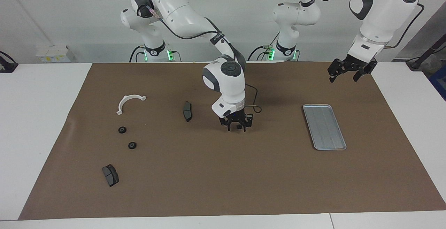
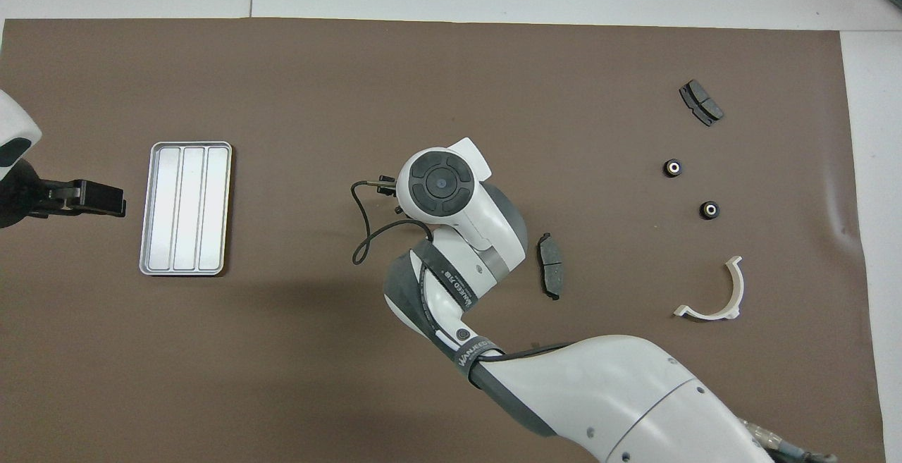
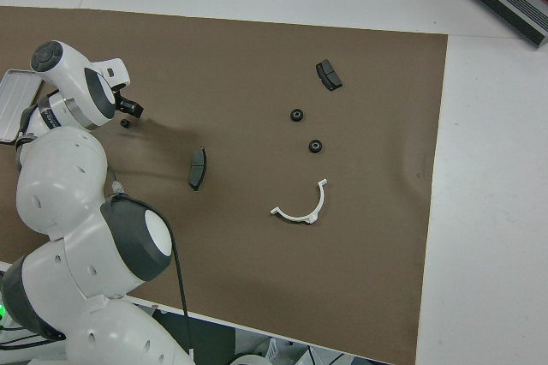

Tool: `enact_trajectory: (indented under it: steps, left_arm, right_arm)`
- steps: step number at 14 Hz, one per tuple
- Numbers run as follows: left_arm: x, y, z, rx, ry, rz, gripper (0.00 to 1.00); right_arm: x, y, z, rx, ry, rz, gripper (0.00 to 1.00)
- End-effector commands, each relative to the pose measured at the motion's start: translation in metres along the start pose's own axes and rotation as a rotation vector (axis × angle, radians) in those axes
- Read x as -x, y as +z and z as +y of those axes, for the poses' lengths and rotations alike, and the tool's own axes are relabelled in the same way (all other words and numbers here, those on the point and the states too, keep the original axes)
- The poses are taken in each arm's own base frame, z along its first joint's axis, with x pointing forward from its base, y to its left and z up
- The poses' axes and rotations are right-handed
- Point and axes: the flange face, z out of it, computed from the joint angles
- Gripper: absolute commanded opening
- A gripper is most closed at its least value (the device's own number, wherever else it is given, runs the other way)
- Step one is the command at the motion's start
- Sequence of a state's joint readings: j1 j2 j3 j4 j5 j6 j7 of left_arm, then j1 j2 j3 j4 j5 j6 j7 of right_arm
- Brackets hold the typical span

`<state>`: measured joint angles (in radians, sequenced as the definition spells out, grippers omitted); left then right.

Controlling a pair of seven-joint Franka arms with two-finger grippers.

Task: Place bearing gear from tray to pile
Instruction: 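Grasp the last black gear with the right gripper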

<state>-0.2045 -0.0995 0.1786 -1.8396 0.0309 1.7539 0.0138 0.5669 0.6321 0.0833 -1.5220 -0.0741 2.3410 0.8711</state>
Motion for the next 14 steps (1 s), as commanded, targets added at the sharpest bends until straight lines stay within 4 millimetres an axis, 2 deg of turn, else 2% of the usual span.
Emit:
enact_trajectory:
  steps: [1,2,5,6,7,10,11,12,13,14]
  left_arm:
    - [0.0088,-0.0003,0.0021,-0.016,0.016,0.007,1.0]
    - [0.0088,-0.0003,0.0022,-0.015,0.016,0.007,1.0]
    - [0.0088,-0.0003,0.0021,-0.016,0.016,0.007,1.0]
    - [0.009,-0.0002,0.0022,-0.015,0.016,0.006,1.0]
    - [0.009,-0.0002,0.0021,-0.016,0.016,0.006,1.0]
    - [0.009,-0.0002,0.0022,-0.015,0.016,0.006,1.0]
    - [0.0091,0.0005,0.0022,-0.015,0.016,0.004,1.0]
    - [0.009,-0.0002,0.0021,-0.016,0.016,0.006,1.0]
    - [0.009,-0.0002,0.0021,-0.016,0.016,0.006,1.0]
    - [0.0092,0.0005,0.0014,-0.015,0.014,0.004,1.0]
  right_arm:
    - [0.0235,0.0108,-0.0081,0.02,-0.03,-0.001,0.66]
    - [0.0319,0.0136,-0.0108,0.025,-0.041,-0.006,0.65]
    - [0.0315,0.0143,-0.0099,0.024,-0.044,-0.002,0.6]
    - [0.0326,0.0157,-0.0086,0.034,-0.054,0.002,0.56]
    - [0.0327,0.0153,-0.0083,0.036,-0.059,0.006,0.45]
    - [0.0328,0.0149,-0.0081,0.039,-0.065,0.009,0.33]
    - [0.0323,0.0155,-0.007,0.042,-0.07,0.01,0.32]
    - [0.0332,0.0156,-0.0076,0.044,-0.074,0.011,0.19]
    - [0.0329,0.0142,-0.0078,0.045,-0.074,0.012,0.0]
    - [0.0312,0.0115,-0.0091,0.048,-0.082,0.021,0.0]
